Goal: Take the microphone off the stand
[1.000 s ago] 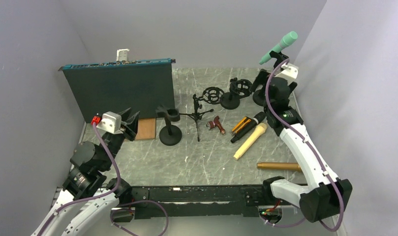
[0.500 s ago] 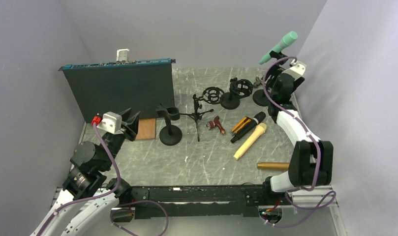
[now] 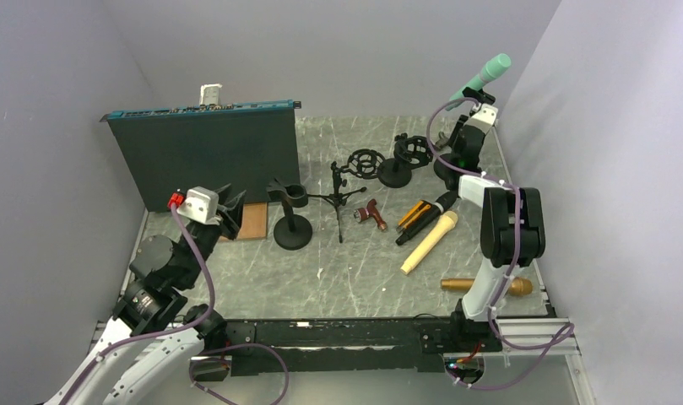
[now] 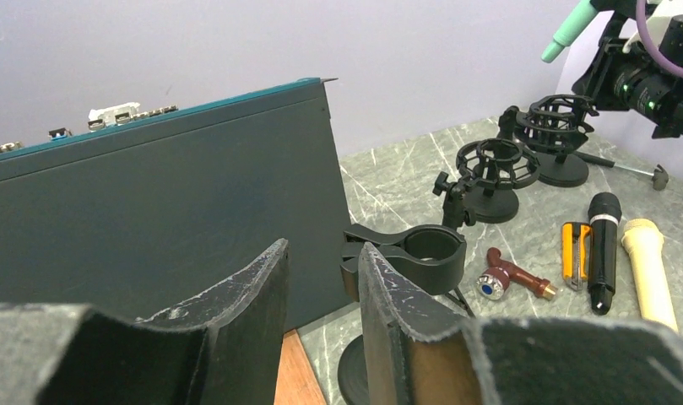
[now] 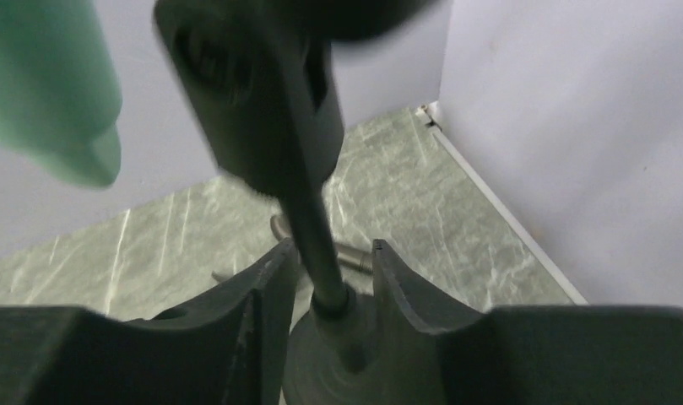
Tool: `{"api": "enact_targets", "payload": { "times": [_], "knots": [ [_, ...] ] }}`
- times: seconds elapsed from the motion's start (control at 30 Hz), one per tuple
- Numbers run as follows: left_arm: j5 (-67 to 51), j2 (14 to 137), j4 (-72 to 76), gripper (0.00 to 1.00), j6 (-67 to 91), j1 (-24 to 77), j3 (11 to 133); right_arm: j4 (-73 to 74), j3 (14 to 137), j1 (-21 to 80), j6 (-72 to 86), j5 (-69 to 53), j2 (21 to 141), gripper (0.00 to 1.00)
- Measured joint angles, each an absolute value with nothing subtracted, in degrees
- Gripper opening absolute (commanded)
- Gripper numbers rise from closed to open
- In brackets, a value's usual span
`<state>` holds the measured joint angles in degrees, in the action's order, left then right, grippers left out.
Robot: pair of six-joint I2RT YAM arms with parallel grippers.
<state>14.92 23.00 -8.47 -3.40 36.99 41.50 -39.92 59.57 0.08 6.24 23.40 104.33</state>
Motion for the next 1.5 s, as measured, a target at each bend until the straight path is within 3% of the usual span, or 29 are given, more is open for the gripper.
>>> {"api": "enact_targets", "payload": {
  "times": [0.1, 0.17, 0.43, 0.8, 1.1, 1.3, 1.5],
  "knots": [
    [14.9, 23.5, -8.4, 0.40, -3.4, 37.0, 41.5, -40.5, 62.8, -0.8, 5.1, 23.4, 106.3, 0.05],
    [14.9, 23.7, -8.4, 0.39, -3.4, 37.0, 41.5, -40.4, 63.2, -1.1, 4.3, 24.0, 106.4, 0.00],
    [14.9, 24.3, -8.5, 0.39, -3.4, 37.0, 41.5, -36.9, 59.9, -1.1, 3.5, 24.6, 99.5, 0.00],
    [14.9, 24.6, -8.5, 0.38, -3.4, 37.0, 41.5, -30.1, 46.8, 6.4, 6.3, 25.5, 65.1, 0.00],
    [14.6, 25.8, -8.5, 0.38, -3.3, 37.0, 41.5, -5.0, 41.3, 13.7, 13.0, 6.4, 41.0, 0.00],
    [14.3, 27.8, -8.6, 0.36, -3.2, 37.0, 41.5, 6.7, 39.1, 20.9, 14.5, -4.2, 36.3, 0.00],
    [14.0, 29.5, -9.0, 0.35, -3.2, 37.0, 41.5, 2.4, 31.5, 30.4, 17.2, -10.4, 37.1, 0.00]
  ]
}}
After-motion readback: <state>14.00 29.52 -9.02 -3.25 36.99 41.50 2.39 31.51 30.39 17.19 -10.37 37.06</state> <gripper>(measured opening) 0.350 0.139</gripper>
